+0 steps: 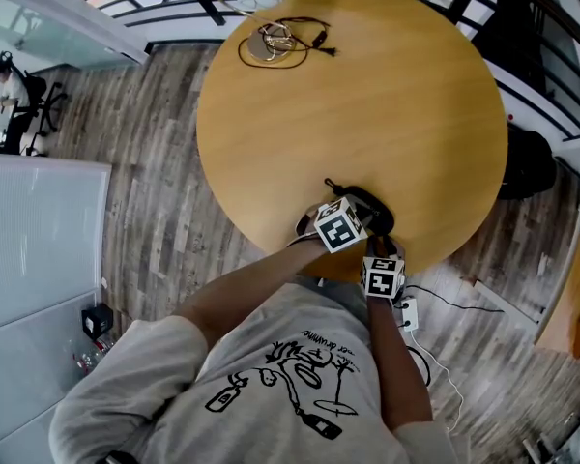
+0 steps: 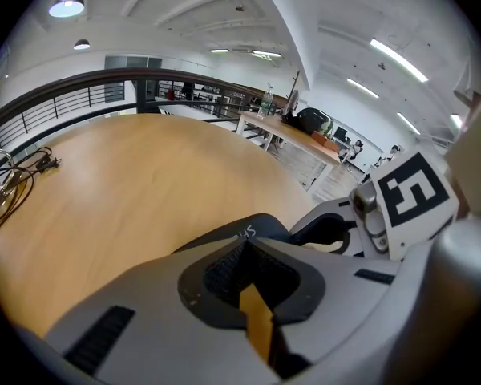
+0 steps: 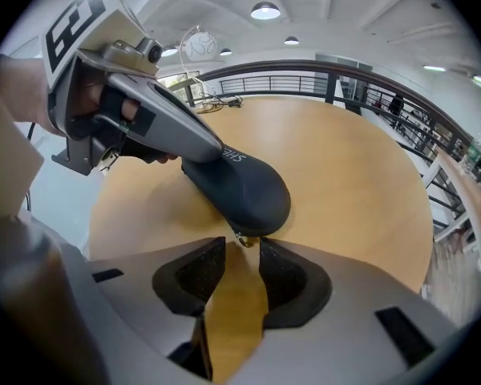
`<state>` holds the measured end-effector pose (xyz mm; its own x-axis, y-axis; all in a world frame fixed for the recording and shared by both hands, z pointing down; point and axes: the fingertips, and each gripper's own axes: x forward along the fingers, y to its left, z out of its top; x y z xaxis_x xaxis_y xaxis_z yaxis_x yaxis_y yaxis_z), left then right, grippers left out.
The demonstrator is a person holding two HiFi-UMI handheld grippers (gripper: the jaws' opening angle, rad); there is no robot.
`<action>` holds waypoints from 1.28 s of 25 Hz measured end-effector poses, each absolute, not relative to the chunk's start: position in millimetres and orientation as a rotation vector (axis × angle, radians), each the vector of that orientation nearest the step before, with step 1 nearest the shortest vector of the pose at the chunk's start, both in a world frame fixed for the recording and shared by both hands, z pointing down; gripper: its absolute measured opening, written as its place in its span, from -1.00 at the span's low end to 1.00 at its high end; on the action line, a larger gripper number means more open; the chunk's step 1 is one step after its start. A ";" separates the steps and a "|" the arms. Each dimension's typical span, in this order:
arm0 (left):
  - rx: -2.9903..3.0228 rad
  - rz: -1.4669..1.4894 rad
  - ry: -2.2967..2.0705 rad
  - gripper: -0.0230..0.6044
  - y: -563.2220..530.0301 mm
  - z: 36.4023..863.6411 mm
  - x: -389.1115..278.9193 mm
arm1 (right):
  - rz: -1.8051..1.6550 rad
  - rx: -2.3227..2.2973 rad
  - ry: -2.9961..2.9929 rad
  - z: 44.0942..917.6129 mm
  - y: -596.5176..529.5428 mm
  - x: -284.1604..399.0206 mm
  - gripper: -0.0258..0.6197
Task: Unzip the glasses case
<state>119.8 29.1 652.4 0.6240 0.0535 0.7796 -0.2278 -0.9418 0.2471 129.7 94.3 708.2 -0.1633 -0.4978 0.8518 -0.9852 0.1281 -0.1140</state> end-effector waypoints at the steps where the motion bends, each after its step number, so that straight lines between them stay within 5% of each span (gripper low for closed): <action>1: 2.524 1.225 -0.140 -0.91 28.7 652.9 120.3 | 0.943 1.440 -1.746 710.2 93.4 129.3 -0.51; 6: 2.479 1.216 -0.119 -0.91 27.5 653.9 120.1 | 0.916 1.480 -1.745 710.9 90.2 131.2 -0.53; 14: 2.491 1.197 -0.110 -0.91 26.1 653.6 120.8 | 0.928 1.474 -1.740 709.2 93.3 127.0 -0.84; 32: 2.522 1.285 -0.040 -0.91 28.8 652.8 121.1 | 0.891 1.443 -1.739 710.0 102.5 129.5 -0.86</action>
<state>121.1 28.8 652.8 0.5974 0.1146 0.7937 -0.1632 -0.9516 0.2603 129.5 102.5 710.0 -0.1370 -0.5076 0.8507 -0.9869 0.1435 -0.0733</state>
